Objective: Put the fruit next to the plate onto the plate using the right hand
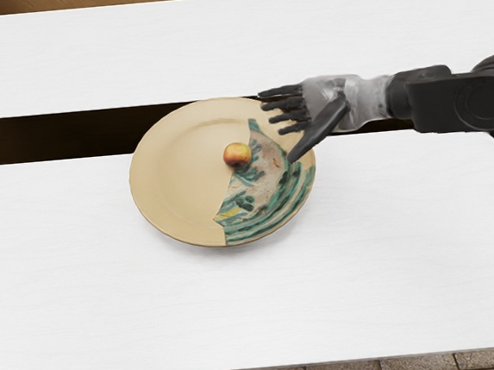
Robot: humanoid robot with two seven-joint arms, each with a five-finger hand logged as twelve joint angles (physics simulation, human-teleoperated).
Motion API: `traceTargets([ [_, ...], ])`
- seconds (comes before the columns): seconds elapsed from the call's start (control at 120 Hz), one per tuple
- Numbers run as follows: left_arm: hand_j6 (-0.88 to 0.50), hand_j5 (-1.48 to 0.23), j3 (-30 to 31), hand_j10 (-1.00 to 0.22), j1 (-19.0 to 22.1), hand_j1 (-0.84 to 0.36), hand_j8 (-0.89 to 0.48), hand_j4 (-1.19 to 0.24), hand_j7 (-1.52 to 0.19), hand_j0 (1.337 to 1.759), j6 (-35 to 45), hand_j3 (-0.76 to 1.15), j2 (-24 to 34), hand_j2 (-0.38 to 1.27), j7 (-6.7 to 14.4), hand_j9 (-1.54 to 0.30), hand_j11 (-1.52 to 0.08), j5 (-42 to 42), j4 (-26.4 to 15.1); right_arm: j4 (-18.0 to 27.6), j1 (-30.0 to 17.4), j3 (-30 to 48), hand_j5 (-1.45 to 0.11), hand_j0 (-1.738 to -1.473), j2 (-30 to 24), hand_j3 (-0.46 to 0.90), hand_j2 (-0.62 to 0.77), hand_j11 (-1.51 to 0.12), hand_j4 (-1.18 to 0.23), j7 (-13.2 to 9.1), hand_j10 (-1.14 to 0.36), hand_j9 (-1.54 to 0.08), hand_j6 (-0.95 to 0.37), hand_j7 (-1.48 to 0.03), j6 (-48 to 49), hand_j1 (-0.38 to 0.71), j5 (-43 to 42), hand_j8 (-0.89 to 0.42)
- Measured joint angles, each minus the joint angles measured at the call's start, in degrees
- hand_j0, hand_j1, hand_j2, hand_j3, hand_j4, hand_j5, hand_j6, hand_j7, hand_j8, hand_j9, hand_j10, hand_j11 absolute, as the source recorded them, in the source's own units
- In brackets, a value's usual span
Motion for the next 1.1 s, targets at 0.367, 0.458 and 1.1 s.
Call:
traceTargets([
  [0.367,-0.24,-0.32,0.0,-0.24,0.0,0.06,-0.24,-0.24,-0.32,1.658,0.0,0.0,0.0,0.05,0.0,-0.32,-0.32,0.0,0.0,-0.9,-26.4,29.3,-0.08,-1.658,-4.5,0.0,-0.01,-0.08,-0.06,0.0,-0.06,-0.08,-0.06,-0.08,18.4,-0.28,4.3,-0.06],
  [0.458,-0.24,-0.32,0.0,-0.24,0.0,0.06,-0.24,-0.24,-0.32,1.658,0.0,0.0,0.0,0.05,0.0,-0.32,-0.32,0.0,0.0,-2.8,-28.8,30.9,-0.08,-1.658,-7.3,0.0,-0.01,-0.08,-0.06,0.0,-0.06,-0.08,-0.06,-0.08,18.7,-0.28,8.1,-0.06],
  [1.1,-0.24,-0.32,0.0,-0.24,-0.1,0.06,-0.24,-0.24,-0.32,1.658,0.0,0.0,0.0,0.05,0.0,-0.32,-0.32,0.0,-0.1,-8.4,-22.2,20.8,-0.07,-1.658,-13.5,0.0,-0.01,-0.07,-0.05,0.0,-0.05,-0.07,-0.05,-0.07,18.9,-0.29,12.3,-0.05],
])
